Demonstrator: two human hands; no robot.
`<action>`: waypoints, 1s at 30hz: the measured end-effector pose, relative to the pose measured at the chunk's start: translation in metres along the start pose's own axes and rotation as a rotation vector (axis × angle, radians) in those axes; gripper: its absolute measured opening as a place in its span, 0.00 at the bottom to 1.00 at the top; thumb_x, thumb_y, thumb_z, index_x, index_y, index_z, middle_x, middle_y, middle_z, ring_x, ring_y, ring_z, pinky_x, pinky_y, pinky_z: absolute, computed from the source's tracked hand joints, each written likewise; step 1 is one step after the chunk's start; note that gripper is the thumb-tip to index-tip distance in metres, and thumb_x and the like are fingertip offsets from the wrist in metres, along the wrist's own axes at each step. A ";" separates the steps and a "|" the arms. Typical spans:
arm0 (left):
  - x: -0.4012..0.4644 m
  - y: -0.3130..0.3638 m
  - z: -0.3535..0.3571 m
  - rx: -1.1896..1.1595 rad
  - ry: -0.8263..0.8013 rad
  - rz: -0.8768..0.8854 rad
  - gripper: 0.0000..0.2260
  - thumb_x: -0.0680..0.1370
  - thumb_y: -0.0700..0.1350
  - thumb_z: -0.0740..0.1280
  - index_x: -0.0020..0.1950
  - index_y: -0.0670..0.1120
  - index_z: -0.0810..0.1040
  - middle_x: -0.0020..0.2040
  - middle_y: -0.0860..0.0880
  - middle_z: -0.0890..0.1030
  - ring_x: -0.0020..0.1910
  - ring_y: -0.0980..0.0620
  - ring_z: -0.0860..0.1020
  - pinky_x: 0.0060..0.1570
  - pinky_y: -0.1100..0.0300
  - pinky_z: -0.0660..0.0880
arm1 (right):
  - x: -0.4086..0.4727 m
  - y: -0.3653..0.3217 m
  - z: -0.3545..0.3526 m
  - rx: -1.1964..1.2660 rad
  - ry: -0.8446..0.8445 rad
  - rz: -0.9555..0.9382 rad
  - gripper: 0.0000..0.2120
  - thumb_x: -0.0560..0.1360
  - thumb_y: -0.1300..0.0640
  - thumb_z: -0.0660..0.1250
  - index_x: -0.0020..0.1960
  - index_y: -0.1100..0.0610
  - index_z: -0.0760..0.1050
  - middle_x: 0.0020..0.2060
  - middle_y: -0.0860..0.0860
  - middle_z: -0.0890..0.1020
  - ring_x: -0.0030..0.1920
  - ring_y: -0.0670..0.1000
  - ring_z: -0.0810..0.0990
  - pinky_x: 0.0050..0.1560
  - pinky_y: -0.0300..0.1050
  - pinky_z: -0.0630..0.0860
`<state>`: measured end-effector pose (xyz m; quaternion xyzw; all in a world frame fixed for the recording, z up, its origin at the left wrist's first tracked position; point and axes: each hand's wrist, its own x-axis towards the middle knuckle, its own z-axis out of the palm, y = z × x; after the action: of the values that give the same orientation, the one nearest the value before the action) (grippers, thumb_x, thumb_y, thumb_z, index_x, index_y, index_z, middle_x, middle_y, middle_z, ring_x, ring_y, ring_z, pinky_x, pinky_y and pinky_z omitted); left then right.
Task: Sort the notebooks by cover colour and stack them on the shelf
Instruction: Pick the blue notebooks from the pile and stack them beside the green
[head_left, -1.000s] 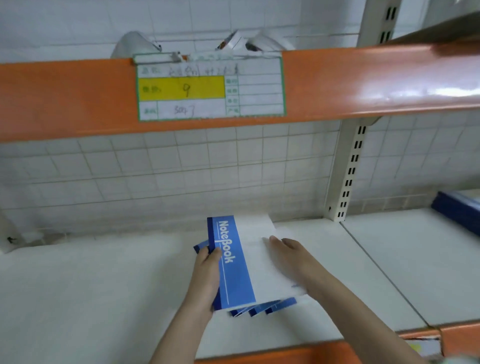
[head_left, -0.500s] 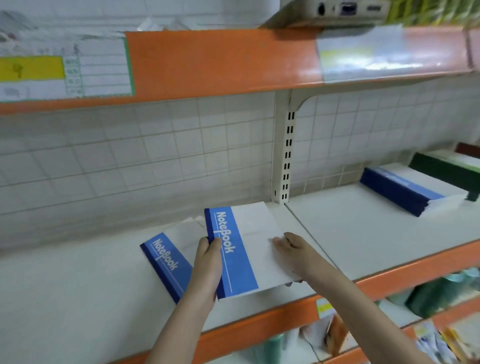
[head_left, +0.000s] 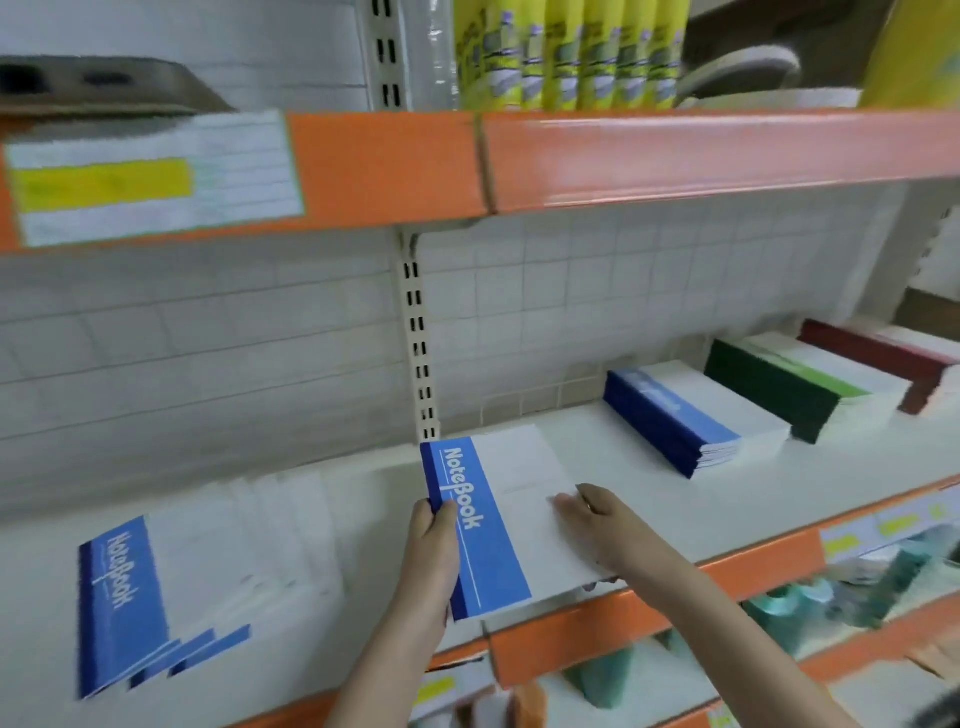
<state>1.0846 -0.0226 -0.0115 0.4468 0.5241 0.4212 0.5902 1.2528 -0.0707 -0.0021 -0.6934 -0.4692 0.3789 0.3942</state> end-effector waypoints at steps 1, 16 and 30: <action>0.000 -0.002 0.014 -0.003 -0.002 -0.007 0.08 0.83 0.49 0.56 0.48 0.48 0.70 0.47 0.47 0.80 0.40 0.50 0.81 0.28 0.61 0.74 | 0.003 0.006 -0.011 -0.005 0.019 0.000 0.13 0.80 0.48 0.56 0.43 0.57 0.64 0.37 0.56 0.67 0.33 0.53 0.69 0.27 0.41 0.66; 0.007 -0.007 0.142 0.018 0.022 0.001 0.08 0.83 0.49 0.56 0.49 0.48 0.70 0.45 0.47 0.80 0.40 0.49 0.80 0.31 0.60 0.75 | 0.036 0.053 -0.126 0.015 0.018 0.030 0.17 0.80 0.47 0.57 0.50 0.62 0.68 0.39 0.53 0.71 0.33 0.50 0.70 0.22 0.34 0.66; 0.062 0.018 0.247 -0.041 0.023 0.057 0.07 0.82 0.46 0.57 0.47 0.47 0.72 0.40 0.48 0.81 0.33 0.52 0.80 0.22 0.63 0.72 | 0.105 0.065 -0.224 0.030 0.031 0.005 0.12 0.80 0.48 0.56 0.45 0.57 0.65 0.38 0.56 0.71 0.27 0.53 0.73 0.23 0.35 0.65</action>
<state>1.3355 0.0204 0.0041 0.4446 0.5093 0.4534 0.5809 1.5045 -0.0304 0.0126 -0.6944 -0.4557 0.3761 0.4107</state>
